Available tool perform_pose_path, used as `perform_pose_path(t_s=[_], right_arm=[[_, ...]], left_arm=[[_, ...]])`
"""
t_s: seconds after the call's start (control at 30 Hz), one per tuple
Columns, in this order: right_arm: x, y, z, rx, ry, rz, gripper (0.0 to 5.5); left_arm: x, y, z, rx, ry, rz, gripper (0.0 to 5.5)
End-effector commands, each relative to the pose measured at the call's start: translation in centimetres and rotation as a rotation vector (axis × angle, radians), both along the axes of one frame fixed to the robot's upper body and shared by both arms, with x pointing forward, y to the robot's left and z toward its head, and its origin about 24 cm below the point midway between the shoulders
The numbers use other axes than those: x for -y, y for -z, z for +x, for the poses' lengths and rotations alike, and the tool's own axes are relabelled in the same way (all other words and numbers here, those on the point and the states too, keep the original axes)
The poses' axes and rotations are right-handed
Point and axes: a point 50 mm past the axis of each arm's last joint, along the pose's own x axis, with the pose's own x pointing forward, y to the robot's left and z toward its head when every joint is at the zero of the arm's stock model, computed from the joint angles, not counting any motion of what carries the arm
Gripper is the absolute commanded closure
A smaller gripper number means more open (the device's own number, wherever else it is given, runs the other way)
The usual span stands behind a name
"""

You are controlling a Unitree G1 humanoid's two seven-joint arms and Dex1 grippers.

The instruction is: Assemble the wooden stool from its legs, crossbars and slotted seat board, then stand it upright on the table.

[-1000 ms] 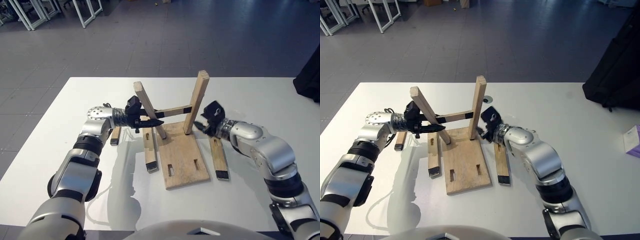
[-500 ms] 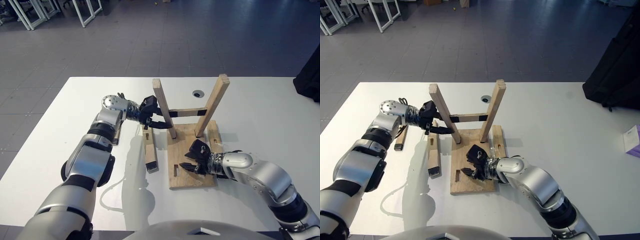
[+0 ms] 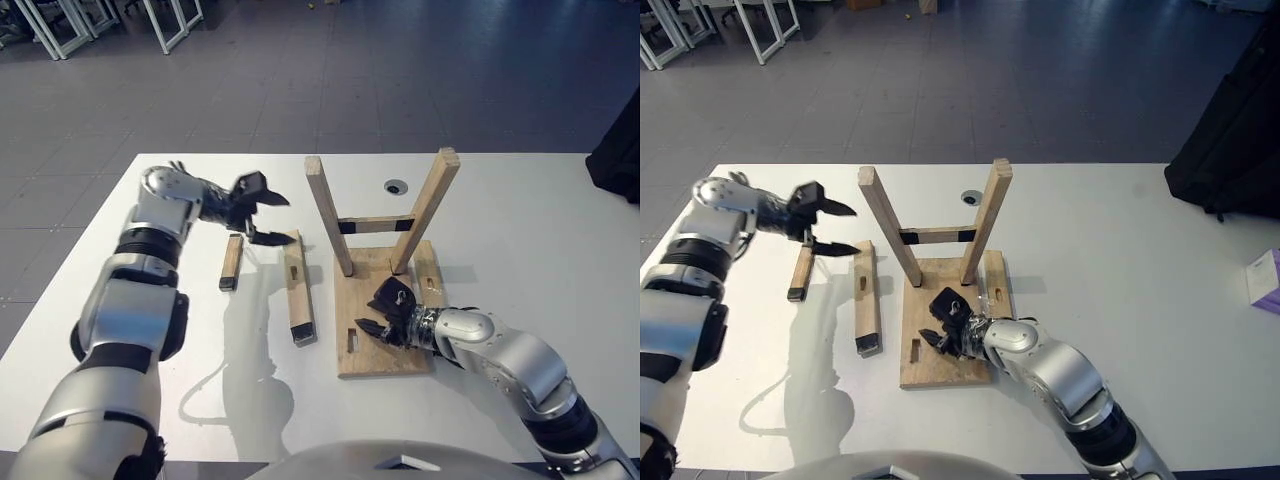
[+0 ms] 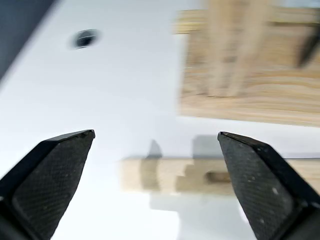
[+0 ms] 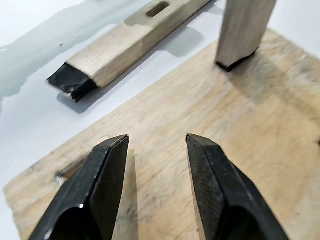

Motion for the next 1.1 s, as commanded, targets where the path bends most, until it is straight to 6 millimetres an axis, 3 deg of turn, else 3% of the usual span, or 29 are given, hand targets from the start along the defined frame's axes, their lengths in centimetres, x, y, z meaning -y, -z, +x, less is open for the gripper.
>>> perform_pose_path(t_s=[0.03, 0.17, 0.33, 0.5, 0.67, 0.8, 0.97, 1.1], right_arm=[[0.3, -1.7, 0.7, 0.086, 0.143, 0.049, 3.40], [0.1, -2.5, 0.8, 0.116, 0.205, 0.087, 3.40], [0.1, -2.8, 1.0, 0.122, 0.207, 0.085, 3.40], [0.2, -2.8, 0.8, 0.112, 0.215, 0.083, 3.40], [0.1, -2.8, 0.7, 0.103, 0.203, 0.080, 3.40], [0.0, -2.9, 0.9, 0.103, 0.181, 0.078, 3.40], [-0.2, -3.3, 1.2, 0.110, 0.150, 0.078, 3.40], [-0.2, -3.4, 1.2, 0.108, 0.137, 0.079, 3.40]], left_arm=[[-2.6, 0.5, -2.5, 0.176, -0.634, -0.185, 0.94], [-1.0, 3.8, -8.0, 0.172, -1.076, -0.261, 0.94], [-0.7, 7.1, -11.6, 0.069, -1.241, -0.193, 0.94], [-0.8, 8.2, -13.2, 0.008, -1.314, -0.158, 0.94], [-0.2, 10.6, -14.2, -0.125, -1.242, -0.144, 0.94], [-1.3, 12.6, -14.6, -0.170, -1.255, -0.094, 0.94], [-0.9, 16.0, -15.7, -0.275, -1.267, -0.153, 1.76], [-0.4, 17.5, -16.4, -0.308, -1.271, -0.150, 2.39]])
